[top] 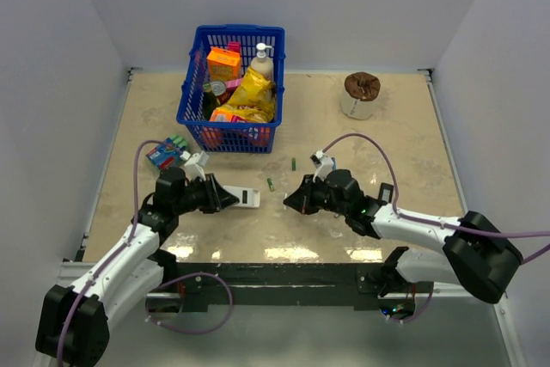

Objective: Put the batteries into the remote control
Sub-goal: Place the battery cover at the center of the board.

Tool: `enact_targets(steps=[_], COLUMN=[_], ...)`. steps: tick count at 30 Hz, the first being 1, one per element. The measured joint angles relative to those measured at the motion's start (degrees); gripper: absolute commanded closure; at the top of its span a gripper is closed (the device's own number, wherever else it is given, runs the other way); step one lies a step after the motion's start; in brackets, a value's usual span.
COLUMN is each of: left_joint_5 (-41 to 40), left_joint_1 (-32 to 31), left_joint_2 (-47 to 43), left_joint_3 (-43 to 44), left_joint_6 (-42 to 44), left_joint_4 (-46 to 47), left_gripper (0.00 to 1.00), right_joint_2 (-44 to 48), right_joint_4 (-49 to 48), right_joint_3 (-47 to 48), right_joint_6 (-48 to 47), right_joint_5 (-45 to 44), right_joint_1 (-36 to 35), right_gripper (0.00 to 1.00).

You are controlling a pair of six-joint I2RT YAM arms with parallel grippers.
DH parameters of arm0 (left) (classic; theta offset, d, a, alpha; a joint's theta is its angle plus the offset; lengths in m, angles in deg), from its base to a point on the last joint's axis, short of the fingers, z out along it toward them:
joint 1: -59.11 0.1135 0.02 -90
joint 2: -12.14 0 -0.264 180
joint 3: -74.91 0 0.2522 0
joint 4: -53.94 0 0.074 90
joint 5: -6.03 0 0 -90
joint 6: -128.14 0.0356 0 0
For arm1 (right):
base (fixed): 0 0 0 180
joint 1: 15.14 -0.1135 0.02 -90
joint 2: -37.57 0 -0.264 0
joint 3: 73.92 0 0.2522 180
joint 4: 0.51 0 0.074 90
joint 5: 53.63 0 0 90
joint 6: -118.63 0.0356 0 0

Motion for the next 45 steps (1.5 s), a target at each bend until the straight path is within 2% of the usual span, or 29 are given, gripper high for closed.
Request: enact_targets(steps=[6,15,26,33,37,41,45], left_joint_5=[-0.68,-0.7,-2.91,-2.54,-2.08,-2.08,-2.12], left_joint_1=[0.0,0.0,0.0,0.0,0.0,0.0,0.0], left_joint_2=[-0.37,-3.37,2.97,3.58,5.9,8.2,8.85], left_joint_3=[0.04,0.37,0.46,0.46,1.57,3.23,3.87], left_joint_6=[0.35,0.5,0.46,0.46,0.42,0.22,0.2], left_joint_4=[-1.44,-1.44,-4.85,-4.61,-4.68,-5.75,-6.45], left_gripper=[1.0,1.0,1.0,1.0,0.99,0.94,0.94], right_joint_2=[-4.66,-17.27,-17.35,-22.18,-23.04,-23.04,-23.02], right_joint_4=[1.95,-4.94,-9.14,-18.47,-19.74,-20.35,-20.35], right_joint_3=[0.0,3.19,3.52,3.56,3.58,3.67,3.67], right_joint_6=[-0.92,-1.6,-1.29,1.77,2.4,2.51,2.49], right_joint_5=[0.59,10.56,15.91,21.2,22.12,22.49,22.45], right_joint_1=[0.92,1.11,1.25,1.95,1.99,1.99,2.1], right_gripper=[1.0,1.0,1.0,1.0,1.0,1.0,1.0])
